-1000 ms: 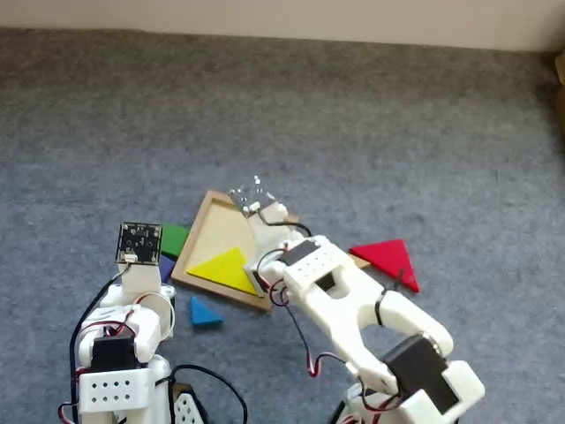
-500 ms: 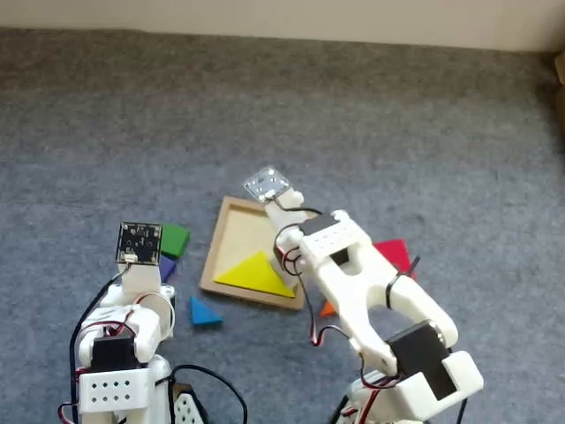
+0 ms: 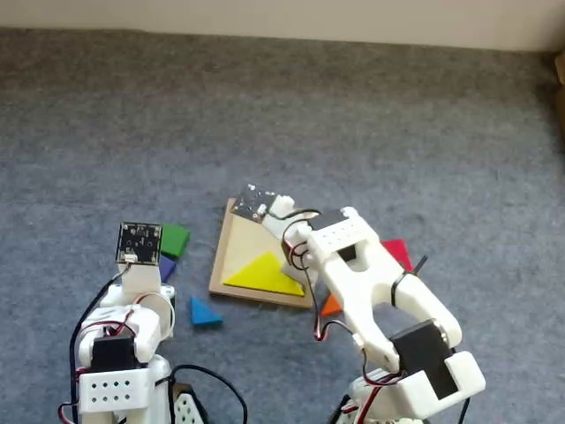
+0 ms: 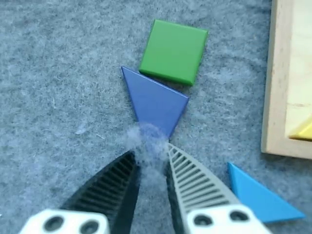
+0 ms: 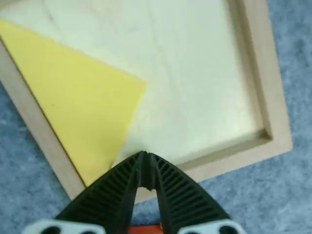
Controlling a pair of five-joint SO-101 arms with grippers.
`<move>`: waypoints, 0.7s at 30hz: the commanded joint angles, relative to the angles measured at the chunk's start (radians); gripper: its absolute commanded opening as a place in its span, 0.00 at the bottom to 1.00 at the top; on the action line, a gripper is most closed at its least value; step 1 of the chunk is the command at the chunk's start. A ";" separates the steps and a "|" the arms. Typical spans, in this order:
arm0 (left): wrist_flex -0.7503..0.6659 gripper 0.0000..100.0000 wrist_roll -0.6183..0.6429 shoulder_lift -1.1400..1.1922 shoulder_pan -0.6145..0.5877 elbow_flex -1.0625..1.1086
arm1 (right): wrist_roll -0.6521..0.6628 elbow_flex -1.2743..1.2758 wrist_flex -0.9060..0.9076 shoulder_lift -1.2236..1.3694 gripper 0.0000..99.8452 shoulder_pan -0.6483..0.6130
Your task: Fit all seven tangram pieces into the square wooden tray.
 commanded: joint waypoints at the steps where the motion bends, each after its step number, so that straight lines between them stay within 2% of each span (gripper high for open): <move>1: -0.014 0.08 -0.003 -0.008 0.010 0.027 | 0.014 -0.058 0.067 -0.165 0.01 0.001; 4: -0.014 0.08 -0.003 -0.008 0.010 0.027 | -0.015 -0.058 0.162 -0.337 0.01 -0.031; 8: -0.014 0.08 -0.003 -0.008 0.010 0.027 | -0.167 -0.058 0.271 -0.559 0.01 -0.028; 12: -0.014 0.08 -0.003 -0.008 0.010 0.027 | -0.310 -0.051 0.352 -0.720 0.02 0.048; 15: -0.014 0.08 -0.003 -0.008 0.010 0.027 | -0.400 -0.050 0.415 -0.774 0.03 0.154; 17: -0.014 0.08 -0.003 -0.008 0.010 0.027 | -0.450 -0.050 0.435 -0.776 0.09 0.251; 21: -0.014 0.08 -0.003 -0.008 0.010 0.027 | -0.511 -0.012 0.418 -0.774 0.28 0.398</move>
